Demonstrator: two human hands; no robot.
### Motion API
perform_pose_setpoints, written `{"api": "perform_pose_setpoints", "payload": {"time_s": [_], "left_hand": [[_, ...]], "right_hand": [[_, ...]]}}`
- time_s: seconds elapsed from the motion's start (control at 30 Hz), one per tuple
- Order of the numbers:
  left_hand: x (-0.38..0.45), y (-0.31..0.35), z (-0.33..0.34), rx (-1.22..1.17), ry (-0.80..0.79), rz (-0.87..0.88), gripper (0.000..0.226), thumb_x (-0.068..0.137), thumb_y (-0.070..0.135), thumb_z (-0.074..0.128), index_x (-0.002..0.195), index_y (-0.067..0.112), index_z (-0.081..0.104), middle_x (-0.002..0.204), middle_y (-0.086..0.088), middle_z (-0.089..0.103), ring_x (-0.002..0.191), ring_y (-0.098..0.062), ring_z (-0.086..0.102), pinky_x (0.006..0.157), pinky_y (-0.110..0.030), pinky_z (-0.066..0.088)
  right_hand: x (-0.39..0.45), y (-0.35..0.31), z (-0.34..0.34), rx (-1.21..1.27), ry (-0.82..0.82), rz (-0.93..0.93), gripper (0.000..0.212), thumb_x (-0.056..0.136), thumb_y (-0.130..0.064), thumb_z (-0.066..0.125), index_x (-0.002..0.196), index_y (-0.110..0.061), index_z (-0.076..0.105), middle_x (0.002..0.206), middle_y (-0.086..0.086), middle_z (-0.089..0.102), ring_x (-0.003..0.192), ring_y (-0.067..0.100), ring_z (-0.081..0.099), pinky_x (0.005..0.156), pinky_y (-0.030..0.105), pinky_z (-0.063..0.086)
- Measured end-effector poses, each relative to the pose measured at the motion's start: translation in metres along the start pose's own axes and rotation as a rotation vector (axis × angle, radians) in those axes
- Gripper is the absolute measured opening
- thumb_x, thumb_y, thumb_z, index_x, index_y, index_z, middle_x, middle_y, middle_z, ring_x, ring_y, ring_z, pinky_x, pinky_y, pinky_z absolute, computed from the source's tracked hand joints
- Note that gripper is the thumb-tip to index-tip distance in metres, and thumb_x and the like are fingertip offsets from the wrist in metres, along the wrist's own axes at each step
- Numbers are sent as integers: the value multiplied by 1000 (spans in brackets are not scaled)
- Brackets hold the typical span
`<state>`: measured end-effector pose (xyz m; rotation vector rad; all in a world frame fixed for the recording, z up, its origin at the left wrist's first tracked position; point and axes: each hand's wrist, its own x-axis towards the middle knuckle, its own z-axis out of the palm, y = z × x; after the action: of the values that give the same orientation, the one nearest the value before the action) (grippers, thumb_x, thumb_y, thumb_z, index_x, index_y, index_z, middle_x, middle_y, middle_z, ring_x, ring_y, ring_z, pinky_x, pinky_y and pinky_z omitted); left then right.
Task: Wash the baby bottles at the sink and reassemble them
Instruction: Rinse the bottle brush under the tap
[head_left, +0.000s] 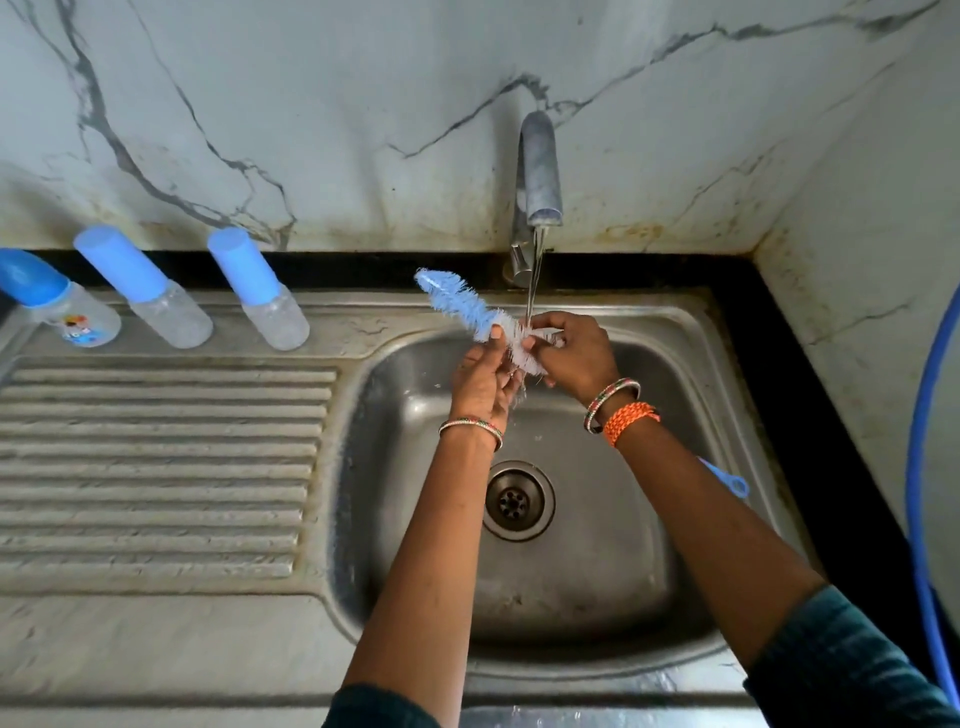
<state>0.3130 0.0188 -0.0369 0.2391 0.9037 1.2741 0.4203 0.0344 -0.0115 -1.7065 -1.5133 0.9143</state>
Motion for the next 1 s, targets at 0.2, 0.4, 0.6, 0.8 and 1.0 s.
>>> {"api": "perform_pose_setpoints", "payload": {"time_s": [0.2, 0.4, 0.6, 0.8, 1.0], "left_hand": [[3, -3, 0, -105, -1, 20, 7, 93, 15, 56, 97, 15, 62, 68, 6, 66, 60, -3, 62, 57, -18, 54], [-10, -14, 5, 100, 107, 66, 22, 94, 24, 57, 112, 12, 62, 64, 10, 65, 50, 1, 58, 44, -15, 43], [-19, -21, 10, -76, 13, -35, 13, 96, 18, 50, 95, 21, 63, 66, 6, 59, 57, -6, 52, 63, -23, 43], [-8, -3, 2, -249, -32, -85, 20, 84, 16, 39, 68, 14, 53, 64, -2, 53, 58, -18, 50, 55, -27, 39], [-3, 3, 1, -79, -114, -51, 9, 95, 17, 53, 92, 12, 60, 78, -1, 64, 71, -13, 60, 73, -31, 47]], "right_hand": [[2, -10, -5, -341, 53, 28, 51, 76, -68, 60, 89, -21, 73, 92, 3, 71, 88, 19, 63, 72, 29, 47], [-5, -21, 8, -163, -82, 19, 40, 89, -30, 65, 56, -14, 49, 57, 0, 47, 55, 13, 41, 44, 21, 26], [-8, -17, 4, -14, 75, 14, 22, 84, -14, 69, 106, -8, 72, 96, 9, 73, 82, 10, 64, 64, 8, 42], [-15, -11, -3, 90, -35, 75, 19, 84, -8, 70, 103, -4, 71, 93, 16, 72, 51, 7, 58, 37, 12, 42], [-13, -13, -13, 172, -38, 117, 21, 87, -8, 67, 107, -1, 68, 84, 12, 71, 42, 4, 58, 37, 15, 42]]}}
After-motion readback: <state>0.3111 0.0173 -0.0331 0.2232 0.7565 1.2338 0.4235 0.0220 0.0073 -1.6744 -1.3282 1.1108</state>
